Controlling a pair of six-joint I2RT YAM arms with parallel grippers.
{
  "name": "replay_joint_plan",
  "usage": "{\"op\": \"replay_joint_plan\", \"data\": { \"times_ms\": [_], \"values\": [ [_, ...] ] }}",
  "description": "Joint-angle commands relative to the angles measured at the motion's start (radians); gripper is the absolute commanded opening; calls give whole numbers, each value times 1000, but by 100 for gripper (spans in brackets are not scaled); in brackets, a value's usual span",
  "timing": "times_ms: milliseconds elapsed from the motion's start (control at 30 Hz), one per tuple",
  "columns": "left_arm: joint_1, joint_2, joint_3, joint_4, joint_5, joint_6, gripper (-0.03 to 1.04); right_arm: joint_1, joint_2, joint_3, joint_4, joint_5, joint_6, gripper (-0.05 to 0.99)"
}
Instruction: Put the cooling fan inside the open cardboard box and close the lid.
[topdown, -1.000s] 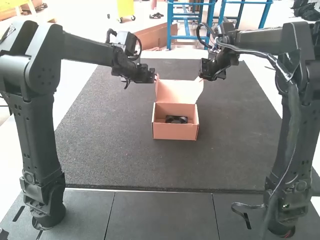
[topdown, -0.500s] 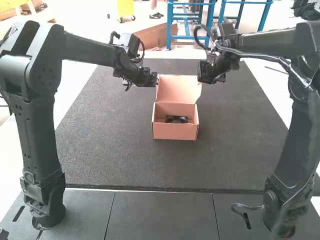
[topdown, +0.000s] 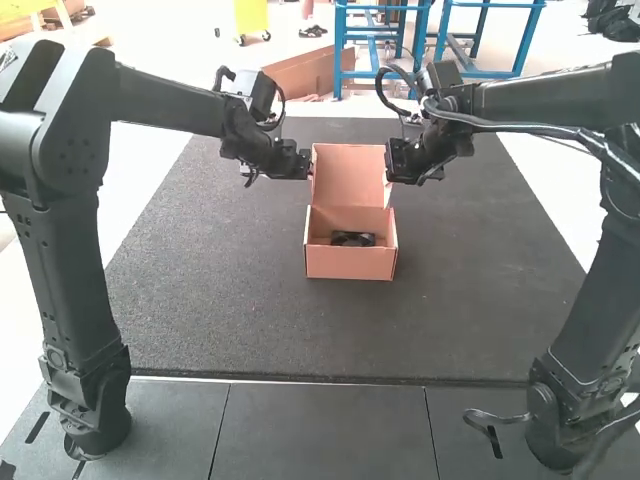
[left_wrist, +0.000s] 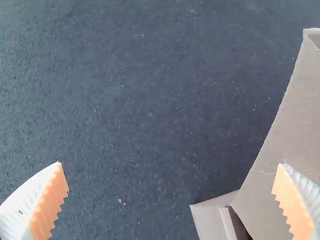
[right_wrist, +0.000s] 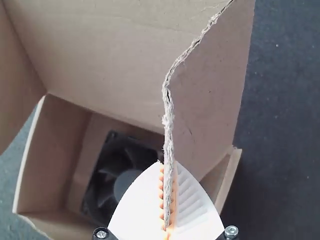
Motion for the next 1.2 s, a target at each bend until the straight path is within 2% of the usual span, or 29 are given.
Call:
{"op": "replay_joint_plan", "data": {
  "times_ms": [0,267,600,1000,1167],
  "values": [
    [-24,-52,-39,5,28,1,97,23,-25,-35,-6,-4,3,1],
    [-50,-90,-114,15,40,1,97,30,-60,-104,13,-4,11,1],
    [-56,-146,-185,15,40,2,97,51,-91,-174,16,-1,8,1],
    [-56,-274,-298,-5,39,16,97,76,-149,-276,17,91,-41,-1],
    [-56,-322,-346,5,39,19,97,83,-158,-314,20,100,-60,-1]
  ]
}}
